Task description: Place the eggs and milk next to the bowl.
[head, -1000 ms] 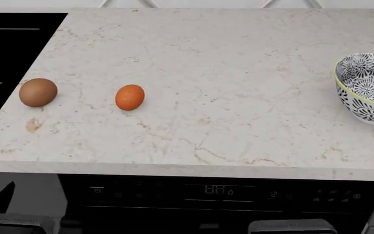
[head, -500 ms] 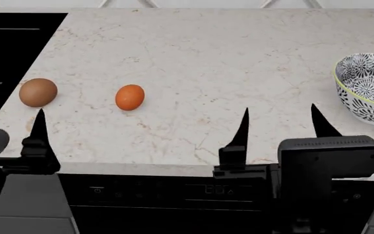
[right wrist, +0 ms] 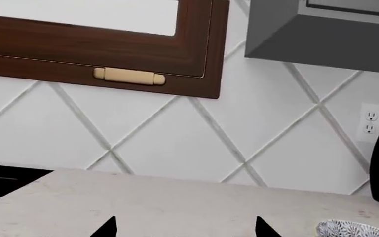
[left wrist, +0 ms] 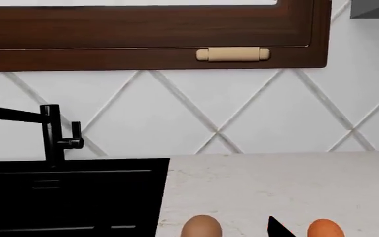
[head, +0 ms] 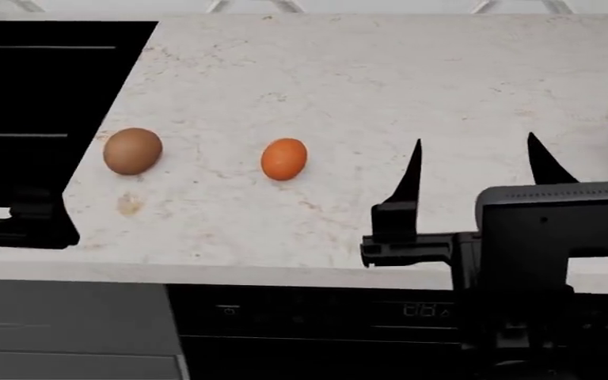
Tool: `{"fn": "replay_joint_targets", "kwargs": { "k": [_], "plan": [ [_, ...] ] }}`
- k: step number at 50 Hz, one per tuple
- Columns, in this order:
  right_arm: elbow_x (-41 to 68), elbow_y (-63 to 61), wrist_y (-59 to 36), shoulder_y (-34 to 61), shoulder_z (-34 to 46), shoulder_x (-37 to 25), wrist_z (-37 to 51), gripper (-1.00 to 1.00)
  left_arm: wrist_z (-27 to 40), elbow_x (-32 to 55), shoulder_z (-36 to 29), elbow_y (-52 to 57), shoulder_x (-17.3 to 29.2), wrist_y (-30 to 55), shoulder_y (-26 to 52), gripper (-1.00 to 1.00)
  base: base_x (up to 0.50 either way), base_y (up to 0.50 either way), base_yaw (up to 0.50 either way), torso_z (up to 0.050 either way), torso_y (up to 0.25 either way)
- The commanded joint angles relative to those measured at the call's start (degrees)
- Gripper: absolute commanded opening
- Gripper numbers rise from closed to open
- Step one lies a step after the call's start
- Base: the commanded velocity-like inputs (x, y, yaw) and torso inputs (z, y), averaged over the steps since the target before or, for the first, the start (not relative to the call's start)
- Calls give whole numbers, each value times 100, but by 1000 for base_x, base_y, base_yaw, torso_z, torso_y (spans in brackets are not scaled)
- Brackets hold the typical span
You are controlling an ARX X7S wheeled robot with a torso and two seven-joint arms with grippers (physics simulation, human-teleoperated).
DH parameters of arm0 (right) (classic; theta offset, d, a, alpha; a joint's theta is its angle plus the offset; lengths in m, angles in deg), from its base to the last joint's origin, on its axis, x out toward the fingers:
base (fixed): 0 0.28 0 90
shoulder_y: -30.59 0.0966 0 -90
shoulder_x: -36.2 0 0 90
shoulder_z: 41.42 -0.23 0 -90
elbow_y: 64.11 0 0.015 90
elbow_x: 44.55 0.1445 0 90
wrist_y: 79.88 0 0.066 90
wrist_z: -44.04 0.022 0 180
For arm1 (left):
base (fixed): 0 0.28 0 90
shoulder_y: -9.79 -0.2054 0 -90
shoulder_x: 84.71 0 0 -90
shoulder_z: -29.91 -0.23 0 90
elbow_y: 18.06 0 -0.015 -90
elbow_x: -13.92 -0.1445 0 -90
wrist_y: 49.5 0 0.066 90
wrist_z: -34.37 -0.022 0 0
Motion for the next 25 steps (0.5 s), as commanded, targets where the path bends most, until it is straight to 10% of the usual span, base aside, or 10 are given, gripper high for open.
{"fn": "replay_joint_targets", "kwargs": {
  "k": [1,25],
  "plan": [
    [-50,144,97,-51,-108,111,-148,100,-255,18,184,-135,-41,-148,-55,100,0,500,0,0,0],
    [44,131,204,-168,-220,87,-49,100,-301,4,15,-138,35,-219,-156,100,0,414,0,0,0]
  ]
}}
